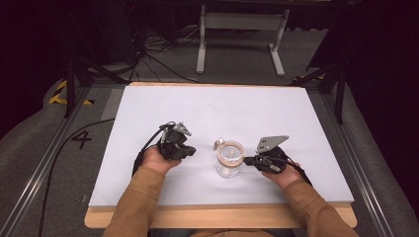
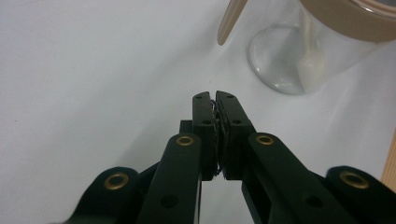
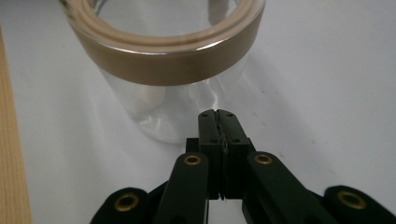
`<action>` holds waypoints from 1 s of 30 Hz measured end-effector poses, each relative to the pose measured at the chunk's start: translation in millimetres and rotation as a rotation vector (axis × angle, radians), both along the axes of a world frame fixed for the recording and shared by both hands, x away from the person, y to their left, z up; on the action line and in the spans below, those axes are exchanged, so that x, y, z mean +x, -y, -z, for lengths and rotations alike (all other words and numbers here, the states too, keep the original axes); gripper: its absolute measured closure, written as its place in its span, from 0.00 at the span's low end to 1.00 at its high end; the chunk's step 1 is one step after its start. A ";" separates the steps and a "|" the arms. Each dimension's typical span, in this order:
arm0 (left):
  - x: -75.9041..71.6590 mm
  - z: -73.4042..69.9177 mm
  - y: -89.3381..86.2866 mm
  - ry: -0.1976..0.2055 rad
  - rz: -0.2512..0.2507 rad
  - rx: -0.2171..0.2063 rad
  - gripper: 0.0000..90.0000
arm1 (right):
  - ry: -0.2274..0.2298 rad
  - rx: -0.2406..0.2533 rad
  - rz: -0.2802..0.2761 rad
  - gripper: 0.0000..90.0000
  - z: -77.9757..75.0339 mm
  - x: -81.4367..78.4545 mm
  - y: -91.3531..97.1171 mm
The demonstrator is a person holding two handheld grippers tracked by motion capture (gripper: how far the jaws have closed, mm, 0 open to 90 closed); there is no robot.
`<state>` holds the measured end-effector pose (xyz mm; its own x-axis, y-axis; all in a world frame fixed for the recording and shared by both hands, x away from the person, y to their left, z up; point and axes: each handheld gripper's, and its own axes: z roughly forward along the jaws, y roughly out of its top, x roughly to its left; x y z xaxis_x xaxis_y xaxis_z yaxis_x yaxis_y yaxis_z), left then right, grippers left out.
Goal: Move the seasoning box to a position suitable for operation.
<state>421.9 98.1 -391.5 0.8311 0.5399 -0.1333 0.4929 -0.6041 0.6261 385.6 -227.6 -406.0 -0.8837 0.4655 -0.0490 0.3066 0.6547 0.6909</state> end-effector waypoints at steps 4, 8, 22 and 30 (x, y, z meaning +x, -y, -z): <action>1.1 0.5 -0.8 -0.003 0.000 0.002 0.97 | -0.002 -0.009 -0.030 1.00 -0.3 -5.9 -9.0; 1.0 0.5 0.1 -0.003 0.005 0.004 0.97 | 0.007 -0.019 -0.070 1.00 0.5 -11.6 -19.6; 7.0 6.0 14.8 0.059 0.055 -0.060 0.98 | 0.017 0.014 -0.086 1.00 -1.8 -19.4 -17.4; 21.1 5.9 33.6 0.059 0.118 -0.081 0.99 | 0.019 0.024 -0.022 1.00 -1.5 -30.5 4.5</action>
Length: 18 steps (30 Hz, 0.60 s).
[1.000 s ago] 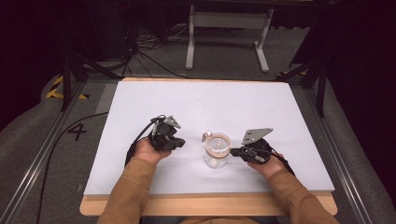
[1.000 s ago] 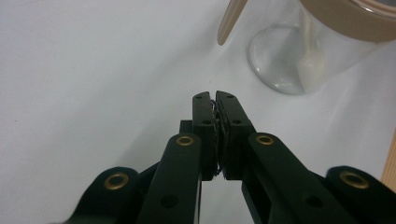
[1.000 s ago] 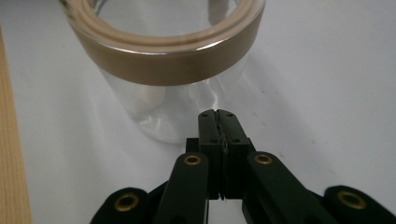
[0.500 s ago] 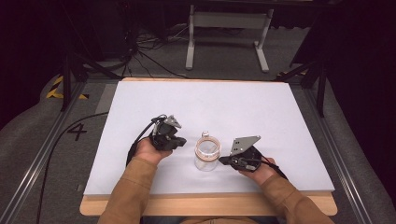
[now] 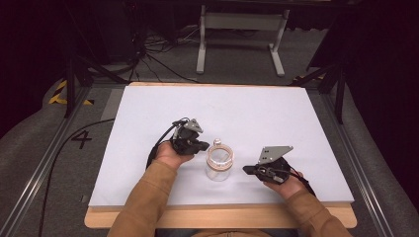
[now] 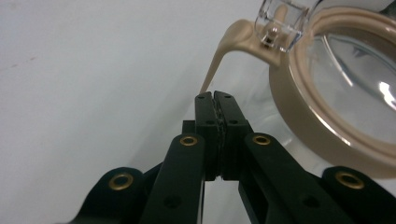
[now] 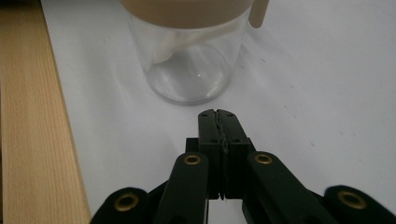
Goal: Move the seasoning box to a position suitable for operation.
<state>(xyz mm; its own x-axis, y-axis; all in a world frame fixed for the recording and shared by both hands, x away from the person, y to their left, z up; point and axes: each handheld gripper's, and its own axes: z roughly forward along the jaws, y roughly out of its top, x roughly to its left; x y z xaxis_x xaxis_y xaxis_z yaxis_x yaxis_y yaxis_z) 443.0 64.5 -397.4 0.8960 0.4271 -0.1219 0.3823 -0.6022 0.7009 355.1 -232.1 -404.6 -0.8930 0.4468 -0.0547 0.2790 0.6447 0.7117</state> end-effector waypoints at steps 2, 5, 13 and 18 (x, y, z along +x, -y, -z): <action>1.8 1.3 3.3 -0.001 0.014 -0.018 0.99 | 0.003 -0.001 0.008 1.00 0.0 -1.2 1.7; 4.1 1.8 7.6 -0.003 0.037 0.003 0.99 | 0.007 0.005 0.029 1.00 -1.0 -4.9 9.1; 6.0 1.1 11.3 0.013 0.044 0.000 1.00 | 0.005 0.005 0.038 1.00 -0.4 -7.8 12.5; 7.3 0.9 12.0 0.016 0.036 0.002 1.00 | 0.004 0.009 0.039 1.00 -0.2 -8.5 13.5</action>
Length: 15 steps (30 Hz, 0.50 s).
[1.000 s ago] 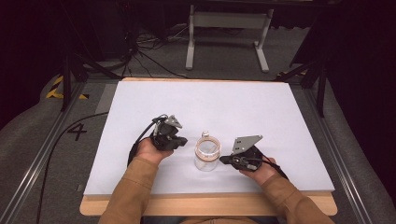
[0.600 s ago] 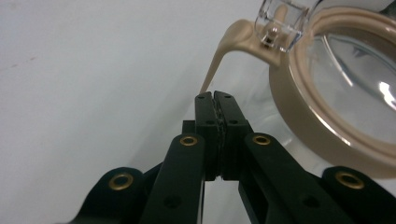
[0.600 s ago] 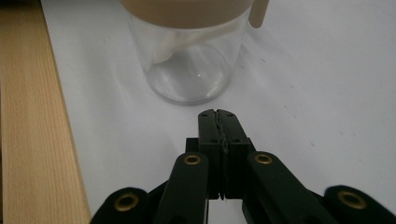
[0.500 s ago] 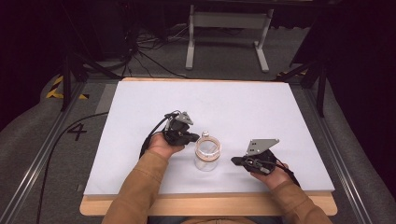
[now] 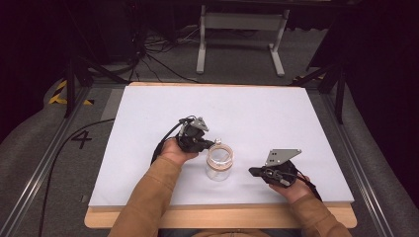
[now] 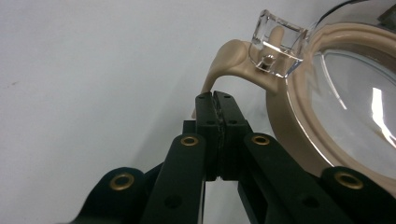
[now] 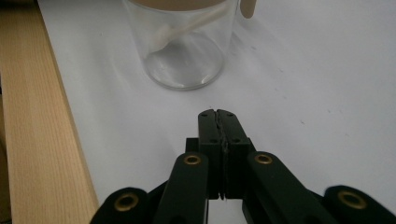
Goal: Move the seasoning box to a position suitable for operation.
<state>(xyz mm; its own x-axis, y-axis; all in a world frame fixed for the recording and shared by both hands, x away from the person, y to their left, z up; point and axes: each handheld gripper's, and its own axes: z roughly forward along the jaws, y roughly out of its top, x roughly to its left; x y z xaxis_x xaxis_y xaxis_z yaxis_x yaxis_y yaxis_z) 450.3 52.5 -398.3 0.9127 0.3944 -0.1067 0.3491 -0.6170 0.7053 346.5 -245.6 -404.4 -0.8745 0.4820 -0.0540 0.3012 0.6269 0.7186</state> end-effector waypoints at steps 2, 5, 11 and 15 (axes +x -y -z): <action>1.0 -0.2 0.4 0.004 -0.002 0.001 1.00 | 0.001 0.000 0.001 1.00 0.2 -0.3 0.1; 3.7 0.3 2.5 0.003 0.004 -0.009 1.00 | -0.003 -0.002 0.002 1.00 1.1 -1.4 0.4; 5.1 0.3 5.5 -0.010 0.017 -0.008 1.00 | -0.002 -0.001 0.011 1.00 1.4 -3.5 3.0; 4.3 -9.2 -5.1 -0.003 -0.013 -0.026 0.99 | 0.000 0.006 0.016 1.00 0.8 -2.3 4.6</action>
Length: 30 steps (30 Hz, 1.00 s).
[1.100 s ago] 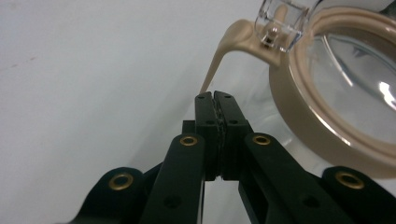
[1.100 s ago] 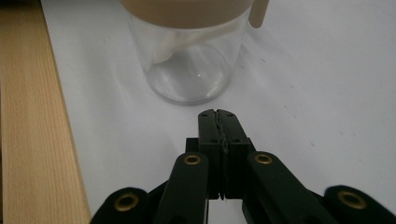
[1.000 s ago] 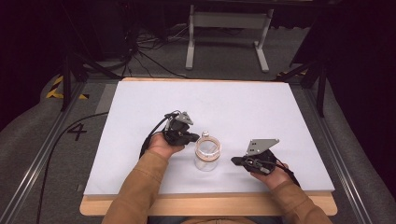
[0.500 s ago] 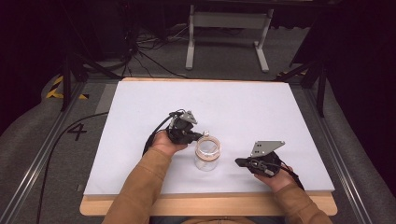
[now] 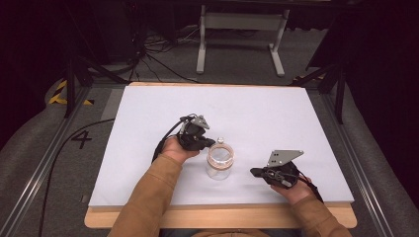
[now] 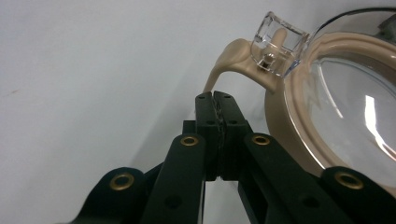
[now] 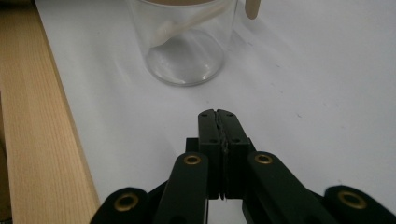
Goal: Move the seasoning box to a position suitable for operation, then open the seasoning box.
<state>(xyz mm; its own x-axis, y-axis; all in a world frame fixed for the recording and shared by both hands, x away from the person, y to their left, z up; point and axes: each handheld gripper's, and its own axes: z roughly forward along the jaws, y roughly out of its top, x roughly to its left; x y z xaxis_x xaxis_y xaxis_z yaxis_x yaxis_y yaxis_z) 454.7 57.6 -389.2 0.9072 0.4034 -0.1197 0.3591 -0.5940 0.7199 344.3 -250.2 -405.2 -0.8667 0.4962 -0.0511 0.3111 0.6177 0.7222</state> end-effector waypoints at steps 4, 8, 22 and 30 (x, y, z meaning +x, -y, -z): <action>-3.2 -14.8 -8.6 0.010 -0.033 -0.070 1.00 | 0.002 0.013 0.012 1.00 -1.6 0.5 3.4; -11.5 -28.9 -7.2 0.045 -0.026 -0.132 1.00 | 0.007 0.030 0.016 1.00 -3.8 -0.4 5.7; -17.1 -23.6 9.6 0.133 -0.014 -0.150 1.00 | 0.007 0.035 -0.012 1.00 -4.2 -4.1 -2.7; -15.8 -22.9 12.8 0.128 -0.002 -0.165 1.00 | -0.002 0.042 -0.020 1.00 -4.1 -4.7 -5.7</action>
